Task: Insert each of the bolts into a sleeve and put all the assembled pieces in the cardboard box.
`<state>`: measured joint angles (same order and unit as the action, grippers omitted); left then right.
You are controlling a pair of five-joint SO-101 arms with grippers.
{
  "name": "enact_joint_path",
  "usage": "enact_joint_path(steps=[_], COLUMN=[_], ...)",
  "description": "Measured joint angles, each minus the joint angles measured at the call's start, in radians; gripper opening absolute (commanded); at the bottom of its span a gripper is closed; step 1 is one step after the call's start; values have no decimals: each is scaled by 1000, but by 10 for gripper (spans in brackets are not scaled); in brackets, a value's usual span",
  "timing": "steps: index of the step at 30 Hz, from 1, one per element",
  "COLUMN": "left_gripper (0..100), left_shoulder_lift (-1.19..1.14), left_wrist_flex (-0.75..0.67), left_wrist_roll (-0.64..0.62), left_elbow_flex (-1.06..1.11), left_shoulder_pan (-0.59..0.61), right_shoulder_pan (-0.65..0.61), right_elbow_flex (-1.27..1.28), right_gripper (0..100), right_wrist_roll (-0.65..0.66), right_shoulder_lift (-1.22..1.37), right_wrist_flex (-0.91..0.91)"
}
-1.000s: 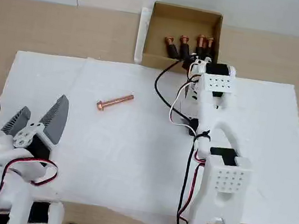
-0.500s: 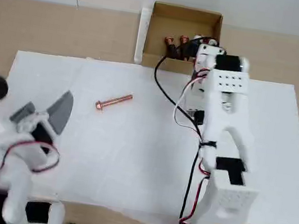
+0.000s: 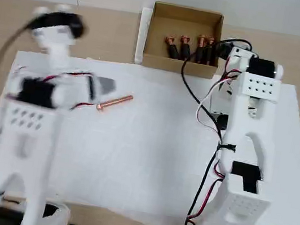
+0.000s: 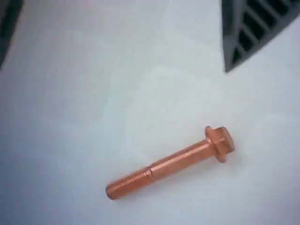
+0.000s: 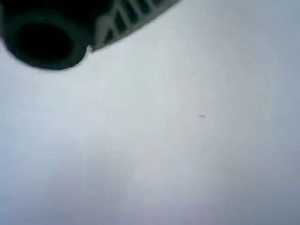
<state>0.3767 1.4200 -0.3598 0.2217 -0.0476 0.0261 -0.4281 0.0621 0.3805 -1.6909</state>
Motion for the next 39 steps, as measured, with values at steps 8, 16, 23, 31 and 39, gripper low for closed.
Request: enact_joint_path(steps=[8,16,23,31,39], left_gripper=[284,286,285,284,284], left_shoulder_lift=[-247,-491,-499,-502,-502], left_wrist_flex=[-6,-127,-181,-259,-316], left_wrist_roll=[-170,-559,-835,-996,-1020], left_elbow_flex=[-94,-98,-100,-32,40], left_shoulder_pan=[-94,-103,-84,-84,-74], right_shoulder_pan=[23,21,21,21,21], right_elbow_flex=[0,0,0,0,0], right_gripper=[53,53,53,53,53], right_wrist_roll=[0,0,0,0,0], right_shoulder_lift=[0,0,0,0,0], right_wrist_flex=[0,0,0,0,0])
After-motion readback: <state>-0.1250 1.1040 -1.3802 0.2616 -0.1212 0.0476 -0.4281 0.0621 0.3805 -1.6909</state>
